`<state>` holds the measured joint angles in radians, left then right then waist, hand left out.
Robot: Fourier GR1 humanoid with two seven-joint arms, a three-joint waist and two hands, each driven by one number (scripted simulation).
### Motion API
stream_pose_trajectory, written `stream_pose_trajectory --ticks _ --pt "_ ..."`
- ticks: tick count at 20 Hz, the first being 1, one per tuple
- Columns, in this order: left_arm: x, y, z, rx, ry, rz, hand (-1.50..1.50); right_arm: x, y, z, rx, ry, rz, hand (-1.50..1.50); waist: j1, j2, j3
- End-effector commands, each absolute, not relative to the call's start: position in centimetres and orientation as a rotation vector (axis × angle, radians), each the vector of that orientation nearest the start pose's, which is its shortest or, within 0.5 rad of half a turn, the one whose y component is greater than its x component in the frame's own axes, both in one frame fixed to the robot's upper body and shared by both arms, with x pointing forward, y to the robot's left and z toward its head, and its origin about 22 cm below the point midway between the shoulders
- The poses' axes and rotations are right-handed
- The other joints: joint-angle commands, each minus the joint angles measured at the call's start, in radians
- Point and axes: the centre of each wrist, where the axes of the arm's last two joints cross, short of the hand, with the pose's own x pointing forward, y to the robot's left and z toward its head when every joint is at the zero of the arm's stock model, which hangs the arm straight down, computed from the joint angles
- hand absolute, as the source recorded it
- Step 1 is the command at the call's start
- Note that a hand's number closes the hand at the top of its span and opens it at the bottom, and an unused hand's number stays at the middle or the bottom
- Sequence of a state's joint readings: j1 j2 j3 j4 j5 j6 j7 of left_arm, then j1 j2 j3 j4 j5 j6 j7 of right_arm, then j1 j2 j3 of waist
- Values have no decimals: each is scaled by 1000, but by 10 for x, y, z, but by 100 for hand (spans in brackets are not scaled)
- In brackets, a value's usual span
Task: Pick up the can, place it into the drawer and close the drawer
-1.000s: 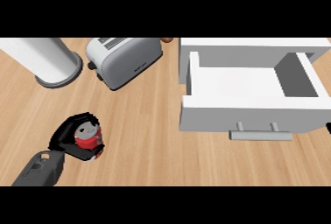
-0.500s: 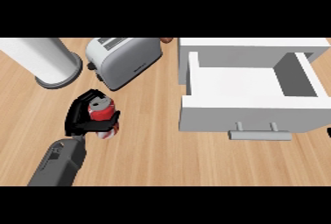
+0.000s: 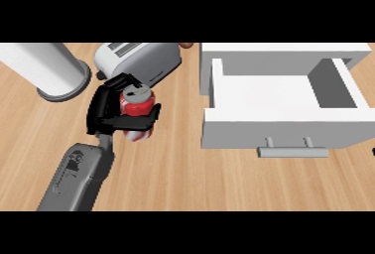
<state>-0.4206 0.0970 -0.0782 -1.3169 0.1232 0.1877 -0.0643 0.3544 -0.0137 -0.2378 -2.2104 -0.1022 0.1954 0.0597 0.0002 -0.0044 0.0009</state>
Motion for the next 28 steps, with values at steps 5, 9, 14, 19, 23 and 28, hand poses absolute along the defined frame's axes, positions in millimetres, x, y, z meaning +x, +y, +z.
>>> stream_pose_trajectory --ticks 5,9,14,19,23,28 --pt "357 121 115 -52 -1761 -90 150 130 -299 94 -197 -1836 -31 -150 -11 4 -1" --pt "357 90 144 -37 -1812 -153 150 157 -312 101 -198 -1854 -40 -150 -6 5 0" --pt "378 62 199 -58 -1813 -150 150 134 -301 104 -208 -1829 -37 -150 -16 5 -1" --pt "384 32 217 -51 -1800 -170 150 142 -306 105 -195 -1838 -22 -150 -24 6 0" --pt "396 23 235 -22 -1813 -170 150 145 -299 100 -172 -1836 -12 -150 -24 7 0" --pt "409 7 231 1 -1788 -184 150 152 -299 100 -165 -1834 -15 -150 -35 12 0"
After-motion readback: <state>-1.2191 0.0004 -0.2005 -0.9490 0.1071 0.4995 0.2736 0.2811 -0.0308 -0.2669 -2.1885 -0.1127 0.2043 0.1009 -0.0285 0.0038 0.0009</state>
